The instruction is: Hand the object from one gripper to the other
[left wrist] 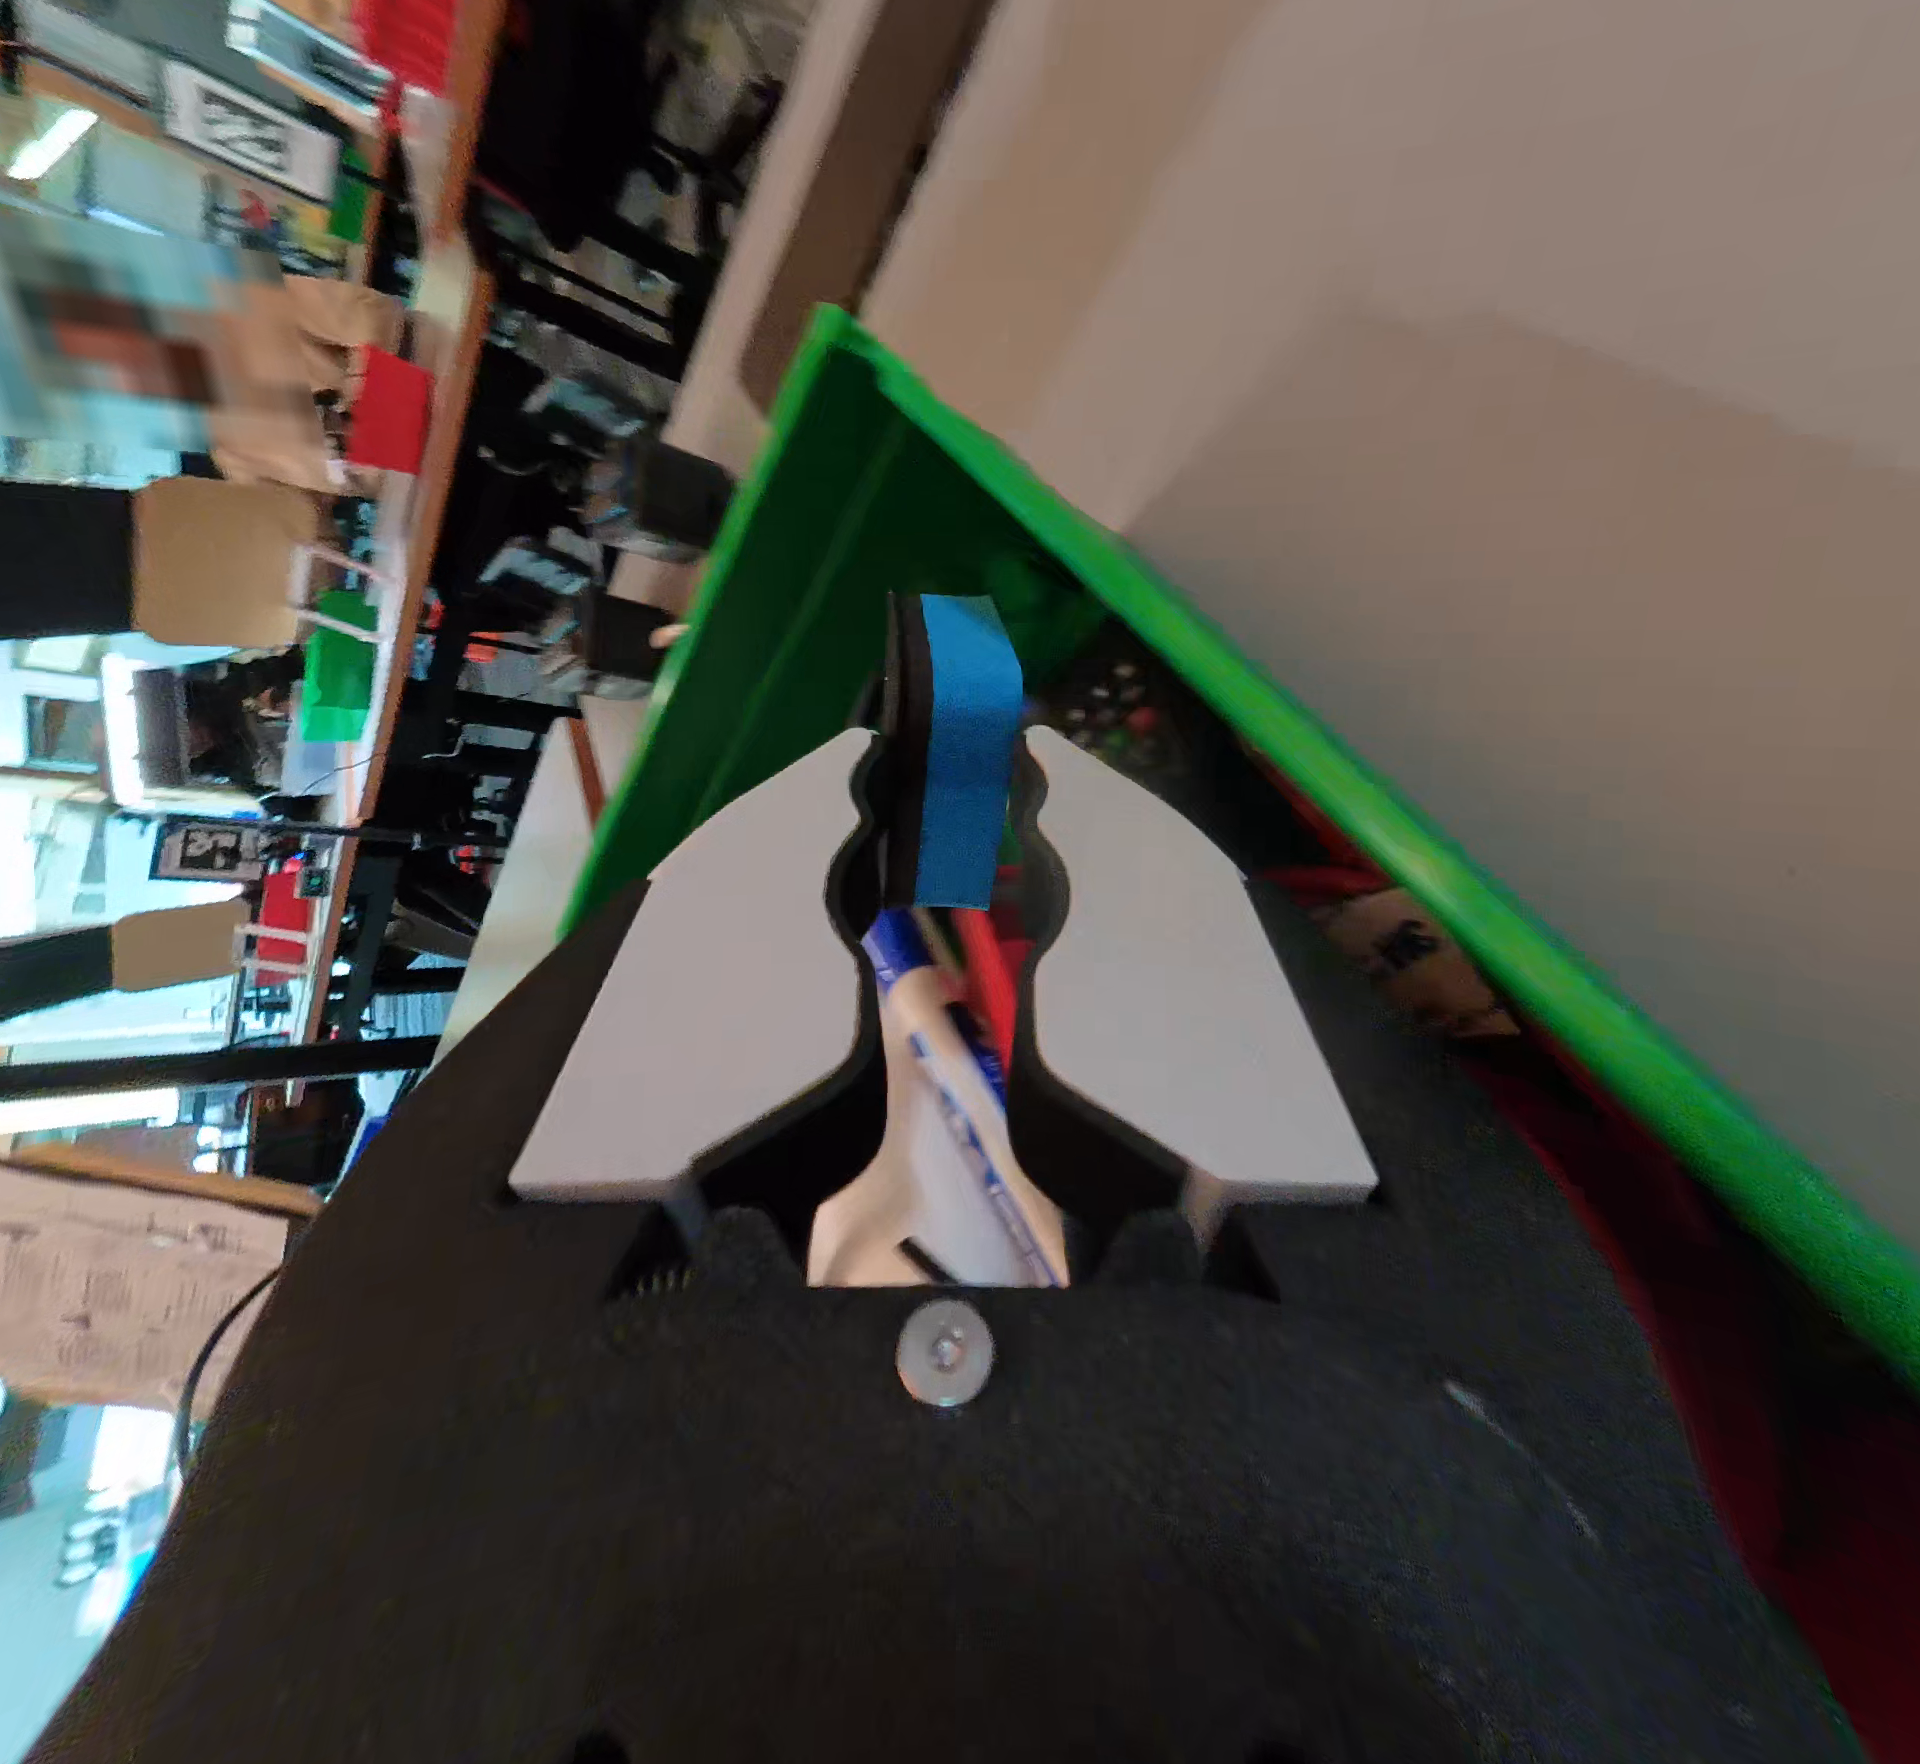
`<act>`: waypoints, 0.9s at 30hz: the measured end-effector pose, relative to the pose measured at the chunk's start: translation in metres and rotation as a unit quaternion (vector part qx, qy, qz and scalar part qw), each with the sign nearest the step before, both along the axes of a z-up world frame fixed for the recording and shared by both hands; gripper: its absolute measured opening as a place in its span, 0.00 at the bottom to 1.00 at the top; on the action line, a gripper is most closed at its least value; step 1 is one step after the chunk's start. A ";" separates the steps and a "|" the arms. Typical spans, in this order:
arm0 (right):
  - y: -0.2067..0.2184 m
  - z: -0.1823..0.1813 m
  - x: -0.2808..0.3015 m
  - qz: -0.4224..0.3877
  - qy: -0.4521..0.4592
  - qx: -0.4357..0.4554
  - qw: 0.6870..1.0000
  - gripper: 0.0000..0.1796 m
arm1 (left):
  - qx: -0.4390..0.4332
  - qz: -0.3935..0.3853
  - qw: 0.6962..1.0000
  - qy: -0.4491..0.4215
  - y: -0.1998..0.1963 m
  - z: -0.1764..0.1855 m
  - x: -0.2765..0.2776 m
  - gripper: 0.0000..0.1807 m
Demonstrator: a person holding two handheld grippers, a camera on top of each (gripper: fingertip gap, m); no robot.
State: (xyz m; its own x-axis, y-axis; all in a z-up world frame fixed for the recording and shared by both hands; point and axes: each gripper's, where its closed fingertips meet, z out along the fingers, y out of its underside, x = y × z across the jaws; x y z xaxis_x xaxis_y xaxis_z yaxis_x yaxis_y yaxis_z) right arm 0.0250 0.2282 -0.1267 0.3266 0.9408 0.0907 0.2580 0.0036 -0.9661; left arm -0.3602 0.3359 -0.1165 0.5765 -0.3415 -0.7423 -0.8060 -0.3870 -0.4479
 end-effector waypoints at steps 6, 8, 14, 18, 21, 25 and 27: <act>0.000 -0.001 -0.001 0.003 -0.003 -0.003 1.000 0.02 | 0.147 -0.007 0.970 -0.194 -0.018 0.100 0.012 0.12; 0.000 -0.001 -0.001 0.003 -0.003 -0.002 1.000 0.02 | 0.162 -0.049 0.938 -0.304 -0.027 0.127 0.037 0.12; -0.001 0.004 0.000 0.005 0.010 0.005 1.000 0.05 | 0.080 -0.228 0.735 -0.633 -0.060 0.179 0.143 0.12; -0.006 0.019 0.002 0.028 0.037 0.043 0.998 0.12 | -0.075 -0.289 0.598 -0.744 -0.073 0.156 0.225 0.12; -0.012 0.035 0.006 0.045 0.068 0.099 0.992 0.21 | -0.212 -0.302 0.495 -0.787 -0.088 0.119 0.289 0.12; -0.018 0.044 0.010 0.061 0.084 0.138 0.985 0.30 | -0.339 -0.276 0.425 -0.793 -0.106 0.063 0.348 0.12; -0.020 0.044 0.009 0.070 0.084 0.138 0.984 0.33 | -0.380 -0.261 0.394 -0.795 -0.114 0.045 0.362 0.12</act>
